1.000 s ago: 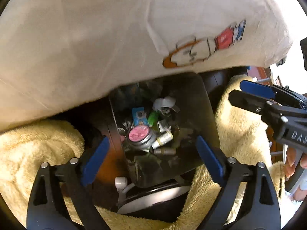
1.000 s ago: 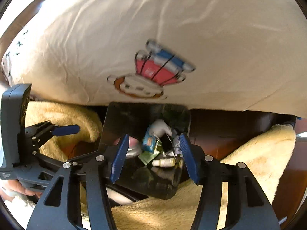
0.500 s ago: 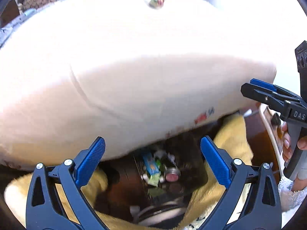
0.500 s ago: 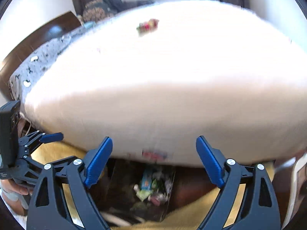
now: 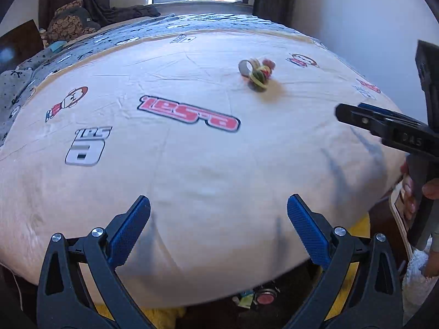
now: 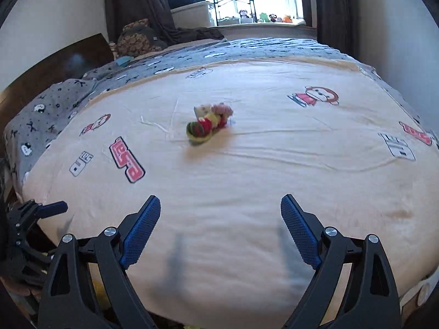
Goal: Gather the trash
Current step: 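Grasp the white tape roll with the left tool while the right tool grasps the knitted toy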
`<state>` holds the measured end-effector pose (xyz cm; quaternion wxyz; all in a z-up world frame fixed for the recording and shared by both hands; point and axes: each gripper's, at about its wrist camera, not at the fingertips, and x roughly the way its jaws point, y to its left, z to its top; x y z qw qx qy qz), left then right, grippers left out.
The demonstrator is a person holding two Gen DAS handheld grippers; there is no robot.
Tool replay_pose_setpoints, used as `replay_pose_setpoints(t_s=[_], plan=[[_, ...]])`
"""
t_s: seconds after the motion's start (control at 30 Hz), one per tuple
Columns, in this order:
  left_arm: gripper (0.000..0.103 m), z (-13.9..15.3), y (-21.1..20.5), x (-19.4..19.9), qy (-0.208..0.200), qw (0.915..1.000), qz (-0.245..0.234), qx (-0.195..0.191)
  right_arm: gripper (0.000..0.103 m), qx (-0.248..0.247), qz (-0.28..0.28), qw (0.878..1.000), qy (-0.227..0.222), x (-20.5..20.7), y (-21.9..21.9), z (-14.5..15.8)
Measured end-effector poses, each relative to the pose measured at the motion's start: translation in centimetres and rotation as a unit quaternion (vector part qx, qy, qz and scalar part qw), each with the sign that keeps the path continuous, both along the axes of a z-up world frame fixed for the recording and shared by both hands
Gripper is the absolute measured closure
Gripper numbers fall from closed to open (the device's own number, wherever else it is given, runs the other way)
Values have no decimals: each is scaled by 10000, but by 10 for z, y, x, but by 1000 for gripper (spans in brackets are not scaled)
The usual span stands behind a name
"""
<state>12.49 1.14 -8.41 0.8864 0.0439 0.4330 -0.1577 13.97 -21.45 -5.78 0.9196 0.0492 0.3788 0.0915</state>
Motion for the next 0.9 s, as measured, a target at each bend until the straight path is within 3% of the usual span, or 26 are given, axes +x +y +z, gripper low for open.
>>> replay_pose_setpoints(t_s=[0.27,0.4,0.5,0.57,0.6,0.9], plan=[[8,1,-12,44,-43,10000,-18,16,16,-2,119,9995,300,95,39,-8],[8,1,-13,55,-53,10000,-21,27,26,37,31,9987,500,125,44,-20],[8,1,-14,62,-49,10000,1,53,43,161,91,9969,763,143,47,-32],[8,1,-15,67,-62,10000,-2,77,59,29,74,9972,742,142,48,-33],[8,1,-16,69,-70,9999,0,86,62,33,136,9972,729,140,47,-32],[8,-4,-44,107,-63,9998,1,196,65,-114,-10,9989,447,107,-4,-14]])
